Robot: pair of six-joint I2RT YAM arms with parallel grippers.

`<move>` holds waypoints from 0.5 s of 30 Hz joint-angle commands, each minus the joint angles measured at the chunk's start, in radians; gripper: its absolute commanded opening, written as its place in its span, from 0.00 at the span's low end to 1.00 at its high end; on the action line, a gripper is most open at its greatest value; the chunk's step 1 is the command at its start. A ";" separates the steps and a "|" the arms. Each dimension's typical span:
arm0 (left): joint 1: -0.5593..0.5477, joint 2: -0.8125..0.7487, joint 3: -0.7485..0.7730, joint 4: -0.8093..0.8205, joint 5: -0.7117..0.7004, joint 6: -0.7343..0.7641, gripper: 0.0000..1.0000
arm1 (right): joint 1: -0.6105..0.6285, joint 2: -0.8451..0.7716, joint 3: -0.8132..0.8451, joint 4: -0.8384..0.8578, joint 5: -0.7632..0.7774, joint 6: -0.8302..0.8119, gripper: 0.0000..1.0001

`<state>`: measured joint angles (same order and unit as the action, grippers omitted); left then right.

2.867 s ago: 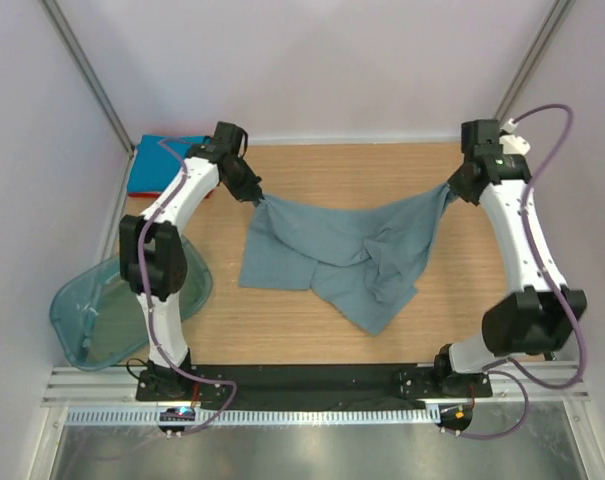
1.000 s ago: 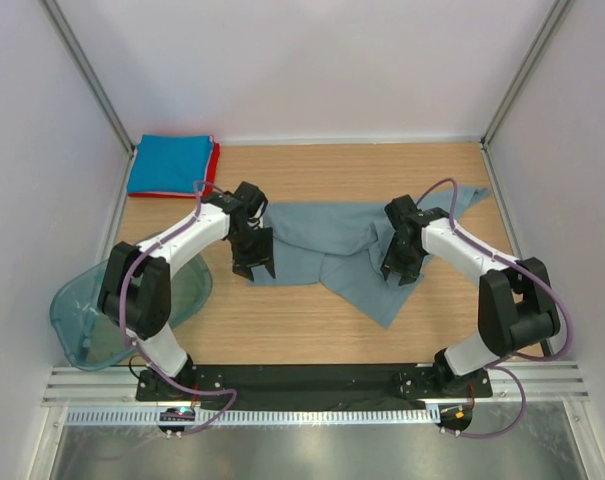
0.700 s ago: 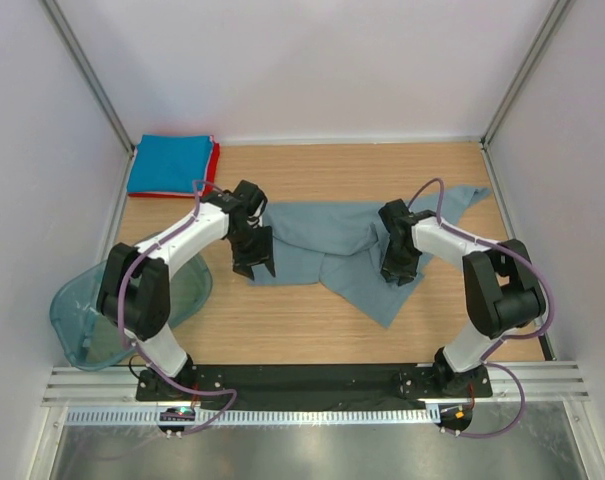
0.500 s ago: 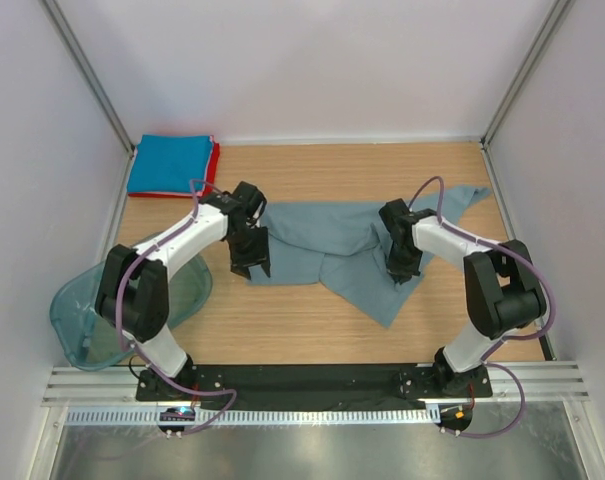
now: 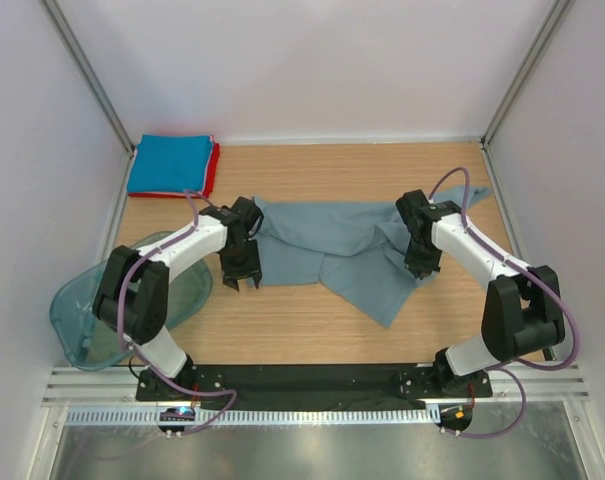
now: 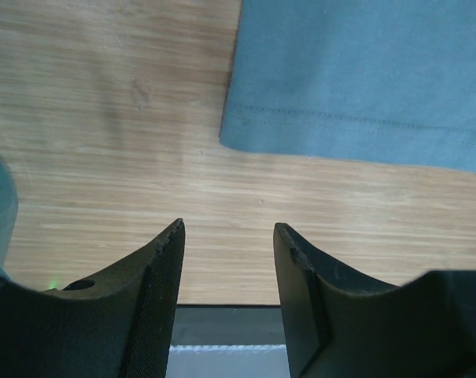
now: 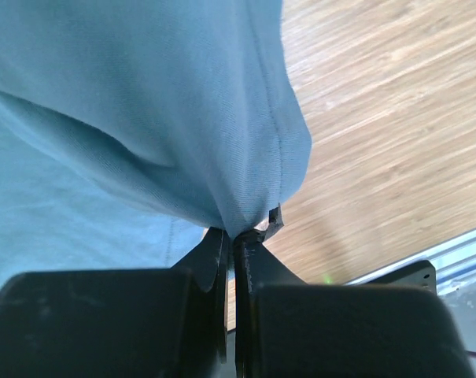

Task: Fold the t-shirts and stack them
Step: Flatten the tshirt out

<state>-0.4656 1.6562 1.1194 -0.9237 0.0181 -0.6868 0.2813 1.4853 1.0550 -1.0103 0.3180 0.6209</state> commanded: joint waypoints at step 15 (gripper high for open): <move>0.035 0.157 0.016 0.134 -0.086 -0.022 0.44 | -0.120 -0.114 -0.046 -0.030 -0.007 -0.069 0.01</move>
<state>-0.4362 1.7962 1.1229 -0.8238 -0.0292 -0.7013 0.2005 1.4117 1.0271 -1.0225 0.3004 0.5800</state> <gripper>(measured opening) 0.454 0.052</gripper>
